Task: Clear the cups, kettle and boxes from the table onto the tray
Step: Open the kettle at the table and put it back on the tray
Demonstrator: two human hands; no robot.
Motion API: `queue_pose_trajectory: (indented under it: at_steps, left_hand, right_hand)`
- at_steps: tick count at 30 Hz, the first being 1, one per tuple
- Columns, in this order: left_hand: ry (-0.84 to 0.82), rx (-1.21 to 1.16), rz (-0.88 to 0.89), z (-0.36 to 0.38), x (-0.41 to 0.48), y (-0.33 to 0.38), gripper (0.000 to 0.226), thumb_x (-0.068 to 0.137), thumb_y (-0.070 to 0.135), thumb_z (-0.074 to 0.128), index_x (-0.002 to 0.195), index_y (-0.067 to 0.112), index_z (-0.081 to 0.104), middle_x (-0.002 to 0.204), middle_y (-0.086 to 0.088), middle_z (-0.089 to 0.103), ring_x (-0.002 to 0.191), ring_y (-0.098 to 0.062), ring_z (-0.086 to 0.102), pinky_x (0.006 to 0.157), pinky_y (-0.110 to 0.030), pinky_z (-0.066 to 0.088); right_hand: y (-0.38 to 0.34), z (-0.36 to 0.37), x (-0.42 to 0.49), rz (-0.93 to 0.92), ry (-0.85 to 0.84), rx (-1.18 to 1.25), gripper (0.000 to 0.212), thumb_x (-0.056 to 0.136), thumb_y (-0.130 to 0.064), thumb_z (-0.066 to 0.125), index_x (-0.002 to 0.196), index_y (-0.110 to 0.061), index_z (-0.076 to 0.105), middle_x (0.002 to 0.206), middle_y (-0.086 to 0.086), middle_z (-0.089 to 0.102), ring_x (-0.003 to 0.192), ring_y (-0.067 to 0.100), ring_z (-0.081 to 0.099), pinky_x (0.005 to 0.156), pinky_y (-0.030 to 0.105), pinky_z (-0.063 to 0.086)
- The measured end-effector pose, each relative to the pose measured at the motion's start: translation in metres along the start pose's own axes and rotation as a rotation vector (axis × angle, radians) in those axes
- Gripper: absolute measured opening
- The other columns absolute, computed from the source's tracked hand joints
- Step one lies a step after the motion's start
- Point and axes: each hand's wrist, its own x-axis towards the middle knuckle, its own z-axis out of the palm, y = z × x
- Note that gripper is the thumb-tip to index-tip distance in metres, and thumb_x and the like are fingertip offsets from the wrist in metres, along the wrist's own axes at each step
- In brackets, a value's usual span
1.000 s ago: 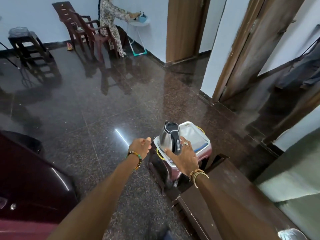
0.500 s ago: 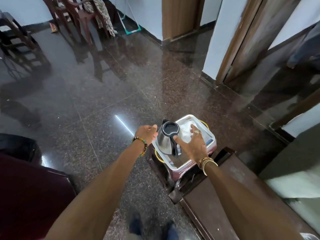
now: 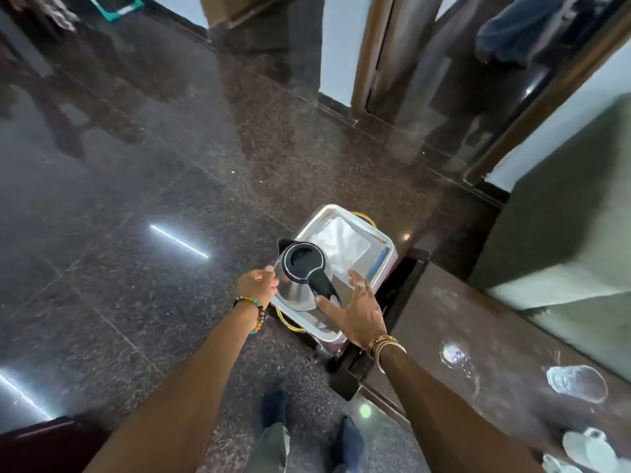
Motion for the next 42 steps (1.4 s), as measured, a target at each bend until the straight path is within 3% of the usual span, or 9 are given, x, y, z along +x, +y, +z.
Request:
queue_pose_trajectory:
  at_steps: [3,8,10,17,22,25,30,35,42]
  left_hand:
    - [0.034,0.0,0.048,-0.006,0.019,0.004,0.037,0.095,0.027,0.056,0.106,-0.007,0.063,0.069,-0.006,0.061,0.065,-0.018,0.056,0.06,-0.023,0.045]
    - [0.035,0.169,0.078,-0.011,0.041,0.02,0.048,0.096,0.041,0.049,0.111,-0.002,0.064,0.113,-0.024,0.066,0.109,-0.04,0.062,0.097,-0.052,0.049]
    - [0.024,0.251,0.115,-0.008,0.046,0.021,0.055,0.097,0.048,0.043,0.119,0.001,0.06,0.119,-0.021,0.064,0.11,-0.038,0.061,0.097,-0.051,0.049]
    - [-0.052,0.056,0.116,0.009,0.06,0.003,0.057,0.097,0.054,0.038,0.116,0.007,0.066,0.119,-0.02,0.066,0.113,-0.035,0.06,0.1,-0.051,0.047]
    - [-0.085,-0.056,0.167,0.015,0.074,-0.004,0.049,0.101,0.049,0.03,0.108,0.02,0.07,0.095,0.006,0.071,0.088,-0.003,0.068,0.068,-0.012,0.049]
    - [-0.078,-0.085,0.164,0.021,0.084,-0.01,0.051,0.101,0.051,0.029,0.108,0.021,0.07,0.09,0.013,0.07,0.082,0.004,0.064,0.068,-0.013,0.044]
    - [-0.055,-0.165,0.111,0.031,0.107,-0.028,0.042,0.097,0.043,0.047,0.066,0.021,0.066,0.065,0.01,0.07,0.06,0.003,0.064,0.062,-0.021,0.045]
    - [-0.06,-0.249,0.083,0.037,0.122,-0.041,0.037,0.089,0.048,0.055,0.076,0.021,0.077,0.084,0.002,0.077,0.083,-0.013,0.071,0.076,-0.03,0.054]
    - [-0.126,-0.333,0.06,0.041,0.106,-0.03,0.035,0.089,0.042,0.054,0.092,0.014,0.075,0.099,-0.009,0.074,0.099,-0.027,0.068,0.095,-0.043,0.051]
  right_hand:
    - [-0.009,0.012,0.007,0.046,0.043,0.003,0.106,0.067,-0.077,0.062,0.15,-0.024,0.023,0.15,0.0,0.04,0.136,0.019,0.04,0.111,0.039,0.038]
    - [-0.022,0.024,0.01,0.081,0.117,0.043,0.081,0.064,-0.076,0.065,0.131,-0.036,0.041,0.122,-0.01,0.056,0.116,0.014,0.057,0.095,0.033,0.05]
    - [-0.023,0.028,0.011,0.071,0.141,0.031,0.064,0.061,-0.073,0.067,0.113,-0.041,0.048,0.099,-0.019,0.057,0.095,0.01,0.062,0.078,0.024,0.05]
    - [-0.01,0.044,0.022,0.15,0.146,0.025,0.047,0.061,-0.062,0.072,0.095,-0.032,0.06,0.078,-0.013,0.067,0.072,0.007,0.064,0.069,0.027,0.056]
    - [0.0,0.052,0.034,0.175,0.11,0.053,0.046,0.059,-0.062,0.069,0.086,-0.025,0.064,0.069,-0.009,0.063,0.062,0.009,0.06,0.056,0.022,0.05]
    - [0.006,0.058,0.037,0.17,0.143,0.097,0.038,0.058,-0.057,0.071,0.07,-0.023,0.059,0.053,-0.012,0.053,0.046,0.003,0.047,0.043,0.011,0.034]
    - [0.015,0.068,0.045,0.132,0.17,0.216,0.034,0.06,-0.05,0.074,0.066,-0.019,0.062,0.05,-0.007,0.057,0.04,0.004,0.046,0.04,0.021,0.044]
    - [0.022,0.078,0.047,0.109,0.204,0.319,0.035,0.058,-0.045,0.072,0.062,-0.013,0.059,0.044,-0.008,0.047,0.038,0.006,0.038,0.037,0.025,0.04]
    - [0.005,0.065,0.033,0.074,0.257,0.375,0.006,0.053,-0.045,0.061,0.053,-0.041,0.056,0.036,-0.014,0.039,0.033,0.006,0.033,0.036,0.013,0.028]
